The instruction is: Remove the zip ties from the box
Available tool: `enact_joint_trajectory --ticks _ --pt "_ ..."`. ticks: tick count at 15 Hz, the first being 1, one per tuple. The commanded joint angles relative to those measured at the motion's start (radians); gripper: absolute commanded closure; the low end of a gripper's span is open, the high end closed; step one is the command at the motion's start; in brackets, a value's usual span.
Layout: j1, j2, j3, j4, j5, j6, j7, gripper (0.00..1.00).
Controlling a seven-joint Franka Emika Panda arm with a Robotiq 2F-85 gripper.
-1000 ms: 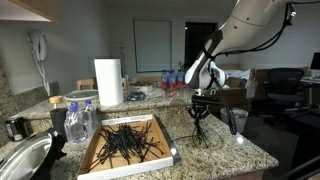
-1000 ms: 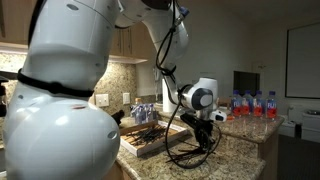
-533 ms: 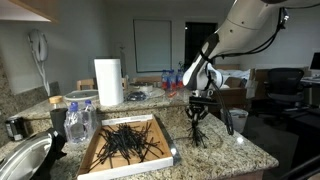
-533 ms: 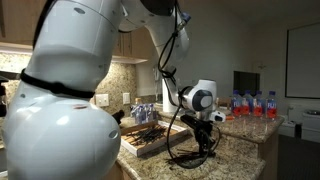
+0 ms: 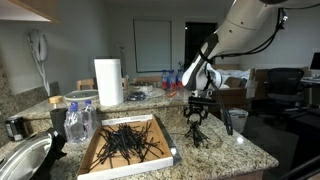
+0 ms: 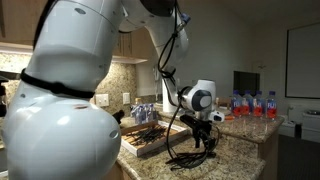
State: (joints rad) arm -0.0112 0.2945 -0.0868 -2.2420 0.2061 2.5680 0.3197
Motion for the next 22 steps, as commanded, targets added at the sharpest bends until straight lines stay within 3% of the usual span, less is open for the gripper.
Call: enact_joint_trajectory --ticks 1,8,14,18,22 --pt "0.001 -0.050 0.020 -0.035 0.011 0.015 -0.006 0.01" --pt "0.007 -0.199 0.028 -0.073 -0.020 -0.047 0.020 0.00" --pt "0.030 -0.325 0.079 -0.068 -0.036 -0.135 0.053 0.00" --pt "0.079 -0.328 0.149 -0.004 -0.087 -0.184 0.128 0.00" --pt "0.137 -0.254 0.216 0.135 -0.169 -0.226 0.225 0.00"
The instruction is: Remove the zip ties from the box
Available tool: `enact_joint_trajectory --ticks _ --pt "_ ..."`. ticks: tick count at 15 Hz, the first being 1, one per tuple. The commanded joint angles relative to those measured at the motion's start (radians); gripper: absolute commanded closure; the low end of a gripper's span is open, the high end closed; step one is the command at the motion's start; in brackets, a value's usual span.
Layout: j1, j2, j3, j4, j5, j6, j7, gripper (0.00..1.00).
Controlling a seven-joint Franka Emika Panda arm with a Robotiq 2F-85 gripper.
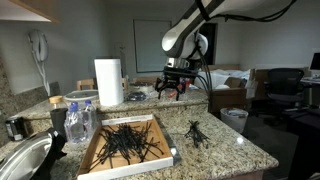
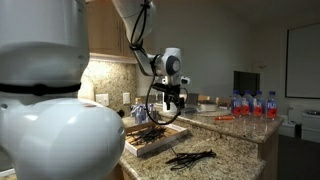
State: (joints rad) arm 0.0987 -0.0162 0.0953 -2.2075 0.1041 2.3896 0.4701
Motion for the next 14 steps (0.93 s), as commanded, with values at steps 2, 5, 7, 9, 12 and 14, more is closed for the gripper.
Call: enact_joint_trajectory --ticks 2,5,7,9,12,14 --pt "0.056 0.113 0.054 0.189 -0.120 -0.074 0.102 0.00" --pt "0.105 0.222 0.064 0.351 -0.189 -0.167 0.104 0.00" --pt "0.138 0.301 0.064 0.463 -0.202 -0.251 0.078 0.00" --pt "0.178 0.376 0.061 0.555 -0.212 -0.303 0.076 0.00" --pt "0.235 0.474 0.052 0.662 -0.225 -0.331 0.079 0.00" --pt "0.267 0.530 0.036 0.702 -0.235 -0.318 0.090 0.00"
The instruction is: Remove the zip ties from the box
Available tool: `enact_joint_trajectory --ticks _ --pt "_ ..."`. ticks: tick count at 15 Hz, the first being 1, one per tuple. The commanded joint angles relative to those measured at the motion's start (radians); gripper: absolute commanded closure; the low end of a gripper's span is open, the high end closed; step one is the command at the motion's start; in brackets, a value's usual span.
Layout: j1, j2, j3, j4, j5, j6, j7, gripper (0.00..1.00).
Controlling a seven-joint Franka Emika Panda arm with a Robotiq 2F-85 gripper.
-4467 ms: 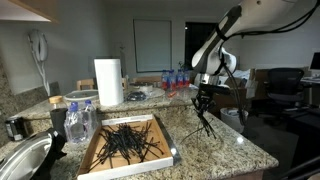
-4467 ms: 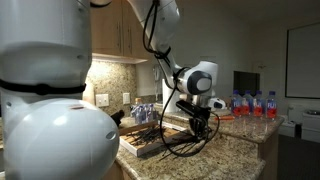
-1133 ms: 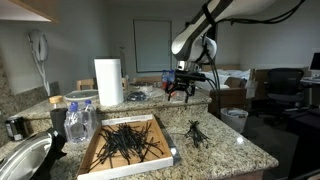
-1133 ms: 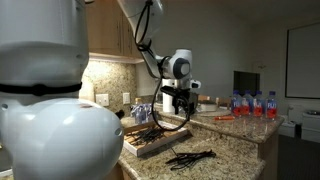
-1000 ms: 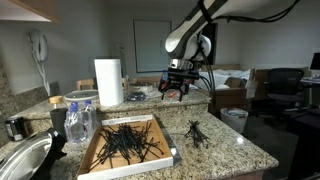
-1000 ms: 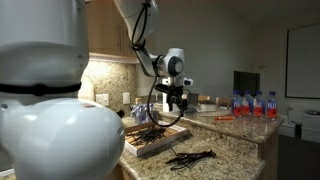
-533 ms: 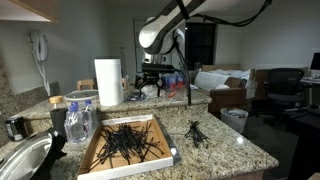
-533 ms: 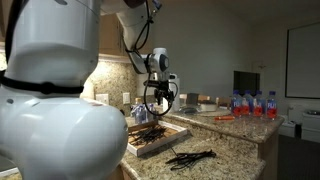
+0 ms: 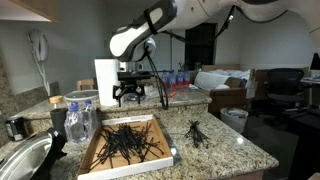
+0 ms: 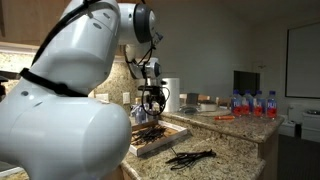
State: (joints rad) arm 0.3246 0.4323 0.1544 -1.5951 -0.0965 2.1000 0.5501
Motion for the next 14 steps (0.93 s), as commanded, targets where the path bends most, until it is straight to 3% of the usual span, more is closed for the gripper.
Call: enact_joint_trajectory --ticks 1,14 --pt "0.048 0.109 -0.028 0.106 -0.025 -0.019 0.004 0.00" --pt "0.067 0.373 -0.081 0.297 0.036 0.035 0.009 0.00"
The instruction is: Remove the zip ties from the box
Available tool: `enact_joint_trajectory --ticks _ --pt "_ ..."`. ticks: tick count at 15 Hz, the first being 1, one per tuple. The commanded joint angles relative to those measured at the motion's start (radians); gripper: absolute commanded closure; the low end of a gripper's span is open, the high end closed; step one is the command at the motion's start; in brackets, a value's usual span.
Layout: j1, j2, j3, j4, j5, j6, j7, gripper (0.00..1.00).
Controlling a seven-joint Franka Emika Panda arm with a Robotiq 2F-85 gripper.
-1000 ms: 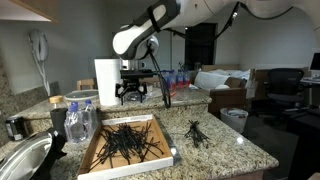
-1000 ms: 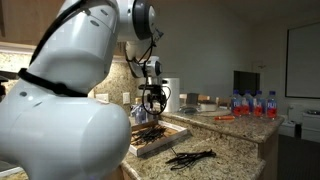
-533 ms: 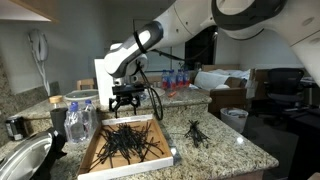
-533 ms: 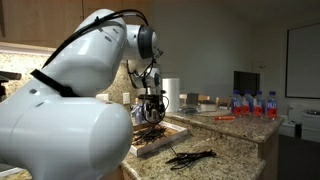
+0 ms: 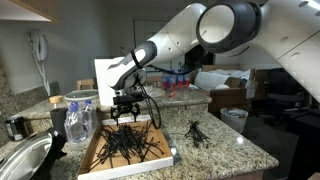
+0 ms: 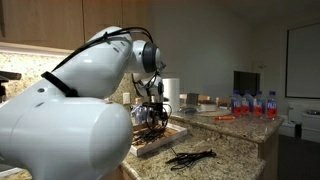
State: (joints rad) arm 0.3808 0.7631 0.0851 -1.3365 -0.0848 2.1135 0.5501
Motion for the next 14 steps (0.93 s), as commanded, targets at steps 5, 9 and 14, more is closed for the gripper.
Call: enact_joint_trajectory --ticks 5,9,14 --pt "0.019 0.098 -0.016 0.064 0.029 0.024 0.015 0.00" --pt "0.033 0.097 -0.020 0.058 0.025 0.027 0.028 0.33" --pt "0.075 0.089 -0.042 0.056 0.004 0.021 0.084 0.66"
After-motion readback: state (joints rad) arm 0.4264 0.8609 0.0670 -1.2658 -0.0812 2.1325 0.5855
